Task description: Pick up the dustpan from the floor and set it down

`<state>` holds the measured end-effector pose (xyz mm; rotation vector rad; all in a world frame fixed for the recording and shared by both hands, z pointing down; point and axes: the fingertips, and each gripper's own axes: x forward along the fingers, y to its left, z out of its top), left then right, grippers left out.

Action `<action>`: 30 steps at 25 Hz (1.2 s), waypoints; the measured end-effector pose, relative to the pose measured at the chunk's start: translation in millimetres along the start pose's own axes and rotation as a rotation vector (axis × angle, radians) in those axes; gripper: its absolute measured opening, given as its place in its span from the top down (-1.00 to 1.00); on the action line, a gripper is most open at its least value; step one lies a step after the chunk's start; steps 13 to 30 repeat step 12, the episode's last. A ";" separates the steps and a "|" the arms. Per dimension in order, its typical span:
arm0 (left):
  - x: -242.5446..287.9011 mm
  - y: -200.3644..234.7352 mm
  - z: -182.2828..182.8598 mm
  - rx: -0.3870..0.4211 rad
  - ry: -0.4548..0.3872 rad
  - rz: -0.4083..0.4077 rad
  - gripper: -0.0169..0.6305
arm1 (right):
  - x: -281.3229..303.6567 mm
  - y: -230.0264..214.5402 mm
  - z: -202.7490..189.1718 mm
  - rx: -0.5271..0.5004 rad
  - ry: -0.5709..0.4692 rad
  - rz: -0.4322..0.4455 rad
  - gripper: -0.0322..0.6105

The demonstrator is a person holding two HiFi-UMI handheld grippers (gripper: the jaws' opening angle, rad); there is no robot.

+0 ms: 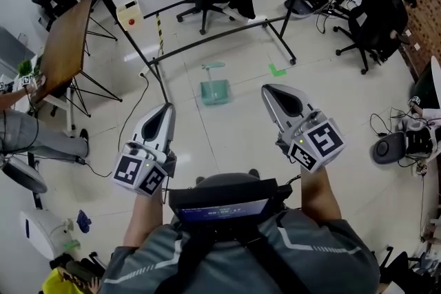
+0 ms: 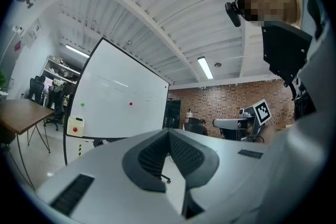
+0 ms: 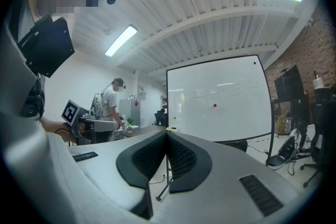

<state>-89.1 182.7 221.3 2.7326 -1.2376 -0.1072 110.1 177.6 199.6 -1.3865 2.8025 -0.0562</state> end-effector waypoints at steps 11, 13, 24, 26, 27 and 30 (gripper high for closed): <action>9.7 5.3 -3.8 -0.008 -0.001 0.043 0.86 | -0.2 -14.1 -1.7 -0.001 -0.001 0.016 0.84; 12.2 5.3 -4.0 -0.008 -0.002 0.046 0.86 | -0.1 -16.7 -1.3 -0.002 -0.001 0.019 0.84; 12.2 5.3 -4.0 -0.008 -0.002 0.046 0.86 | -0.1 -16.7 -1.3 -0.002 -0.001 0.019 0.84; 12.2 5.3 -4.0 -0.008 -0.002 0.046 0.86 | -0.1 -16.7 -1.3 -0.002 -0.001 0.019 0.84; 12.2 5.3 -4.0 -0.008 -0.002 0.046 0.86 | -0.1 -16.7 -1.3 -0.002 -0.001 0.019 0.84; 12.2 5.3 -4.0 -0.008 -0.002 0.046 0.86 | -0.1 -16.7 -1.3 -0.002 -0.001 0.019 0.84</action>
